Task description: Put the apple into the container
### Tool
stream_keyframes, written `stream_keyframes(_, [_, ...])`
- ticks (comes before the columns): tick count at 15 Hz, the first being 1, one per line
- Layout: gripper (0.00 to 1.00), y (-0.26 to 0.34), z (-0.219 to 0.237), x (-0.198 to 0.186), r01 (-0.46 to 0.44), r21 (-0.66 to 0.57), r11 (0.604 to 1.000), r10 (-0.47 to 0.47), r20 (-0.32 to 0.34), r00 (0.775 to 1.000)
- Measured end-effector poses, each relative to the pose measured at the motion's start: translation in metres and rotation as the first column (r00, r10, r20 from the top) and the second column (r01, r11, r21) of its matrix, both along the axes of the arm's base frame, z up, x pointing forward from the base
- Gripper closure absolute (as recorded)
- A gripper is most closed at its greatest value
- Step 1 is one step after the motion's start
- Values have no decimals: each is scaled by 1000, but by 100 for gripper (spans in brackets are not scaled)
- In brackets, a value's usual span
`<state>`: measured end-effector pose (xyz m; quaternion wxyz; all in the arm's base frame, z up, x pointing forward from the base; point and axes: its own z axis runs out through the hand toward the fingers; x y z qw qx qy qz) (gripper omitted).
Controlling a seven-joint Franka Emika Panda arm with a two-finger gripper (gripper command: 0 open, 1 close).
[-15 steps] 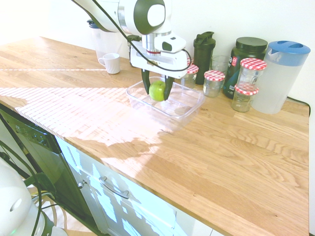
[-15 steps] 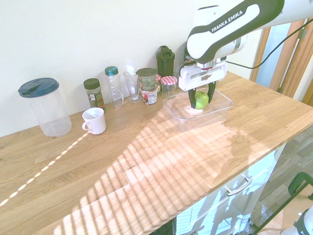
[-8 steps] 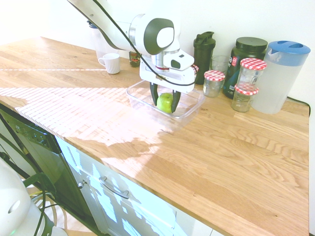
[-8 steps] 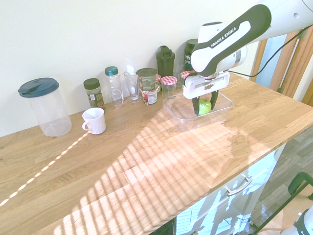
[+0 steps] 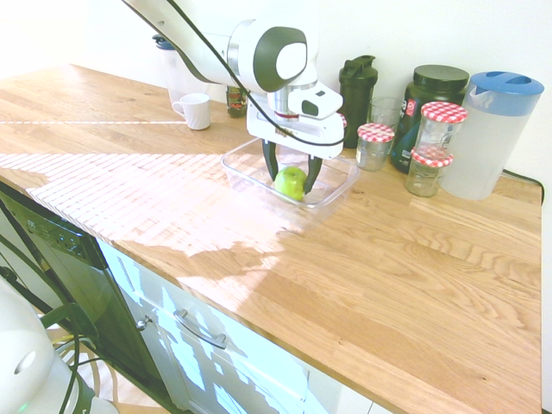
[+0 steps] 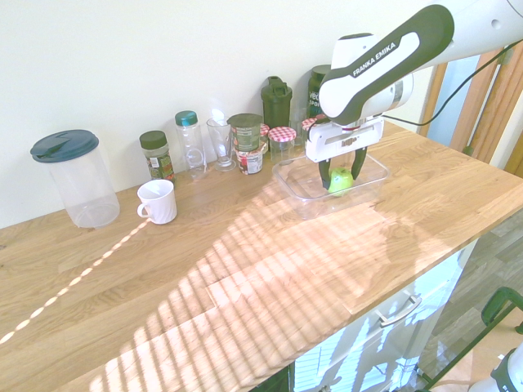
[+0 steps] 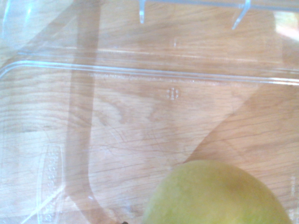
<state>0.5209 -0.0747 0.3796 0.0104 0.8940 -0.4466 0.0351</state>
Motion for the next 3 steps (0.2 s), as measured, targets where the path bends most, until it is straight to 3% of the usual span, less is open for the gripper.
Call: stream_keyframes(3, [0, 21, 61, -8, -29, -4, 1000, 29, 48, 998])
